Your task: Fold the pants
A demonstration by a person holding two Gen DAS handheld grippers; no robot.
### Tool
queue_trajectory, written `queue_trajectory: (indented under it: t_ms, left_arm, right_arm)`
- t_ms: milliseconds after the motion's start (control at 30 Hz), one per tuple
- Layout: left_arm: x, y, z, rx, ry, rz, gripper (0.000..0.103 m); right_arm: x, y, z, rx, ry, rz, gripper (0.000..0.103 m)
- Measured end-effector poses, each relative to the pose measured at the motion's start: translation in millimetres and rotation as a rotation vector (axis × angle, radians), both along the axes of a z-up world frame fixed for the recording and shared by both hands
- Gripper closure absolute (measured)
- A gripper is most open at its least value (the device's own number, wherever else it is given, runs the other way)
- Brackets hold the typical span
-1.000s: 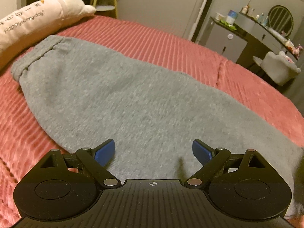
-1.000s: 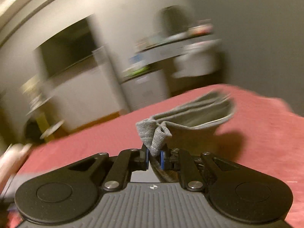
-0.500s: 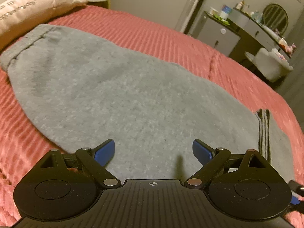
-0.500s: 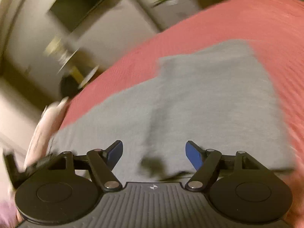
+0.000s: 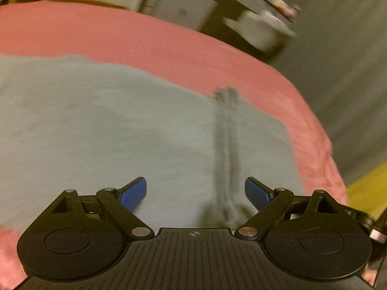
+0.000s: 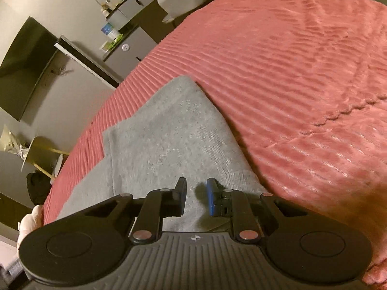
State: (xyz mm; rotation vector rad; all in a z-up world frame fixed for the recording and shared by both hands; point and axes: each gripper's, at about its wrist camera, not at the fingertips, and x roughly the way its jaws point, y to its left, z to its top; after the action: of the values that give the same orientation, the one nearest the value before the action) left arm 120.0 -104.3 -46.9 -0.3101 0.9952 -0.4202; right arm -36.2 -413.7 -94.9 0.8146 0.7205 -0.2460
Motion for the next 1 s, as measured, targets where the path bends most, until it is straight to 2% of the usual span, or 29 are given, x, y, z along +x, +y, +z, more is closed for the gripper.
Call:
queue_trajectory:
  t_ms: [33, 100, 133, 200, 233, 267, 300, 367, 433, 467, 500, 633, 800, 900, 1000]
  left_arm:
    - [6, -11, -1, 0.002, 0.005, -0.025, 0.010]
    - [21, -31, -9, -0.003, 0.046, -0.054, 0.015]
    - [29, -38, -15, -0.012, 0.084, -0.058, 0.018]
    - [42, -49, -28, -0.040, 0.168, -0.060, 0.030]
    - [46, -53, -35, -0.063, 0.209, -0.065, 0.033]
    - [49, -57, -41, -0.082, 0.236, -0.071, 0.040]
    - [51, -62, -47, -0.092, 0.254, -0.073, 0.040]
    - [55, -68, -55, -0.094, 0.259, -0.067, 0.041]
    - [58, -73, -58, -0.092, 0.247, -0.074, 0.051]
    - [58, -75, -58, -0.082, 0.239, -0.079, 0.066]
    - [59, -76, -57, -0.070, 0.234, -0.081, 0.086]
    - [54, -66, -52, -0.107, 0.234, -0.050, 0.087]
    - [36, -55, -16, -0.101, 0.104, -0.057, 0.088]
    - [26, -33, 4, -0.080, 0.040, -0.017, 0.088]
    - [16, 3, 14, -0.055, 0.003, 0.052, 0.088]
  right_arm:
    - [-3, 0, 2, -0.021, -0.001, 0.004, 0.083]
    - [-9, 2, 10, -0.054, -0.015, 0.010, 0.067]
    - [-5, 7, 18, -0.058, -0.026, 0.014, 0.063]
    - [-8, 7, 19, -0.058, -0.048, 0.018, 0.055]
    - [-11, 4, 18, -0.046, -0.057, 0.014, 0.055]
    - [-5, 6, 15, -0.023, -0.074, 0.003, 0.050]
    - [-6, 2, 11, 0.017, -0.107, -0.006, 0.043]
    - [-8, -4, 4, 0.089, -0.150, -0.021, 0.040]
    - [-9, -9, -3, 0.141, -0.174, -0.026, 0.036]
    - [-10, -11, -6, 0.161, -0.184, -0.028, 0.033]
    - [-9, -11, -7, 0.177, -0.198, -0.026, 0.029]
    - [-15, -17, -13, 0.227, -0.238, -0.022, 0.026]
    - [-19, -16, -10, 0.253, -0.238, -0.031, 0.019]
    - [-27, -7, -1, 0.231, -0.212, -0.017, 0.013]
    - [-26, 2, -1, 0.267, -0.174, 0.027, 0.012]
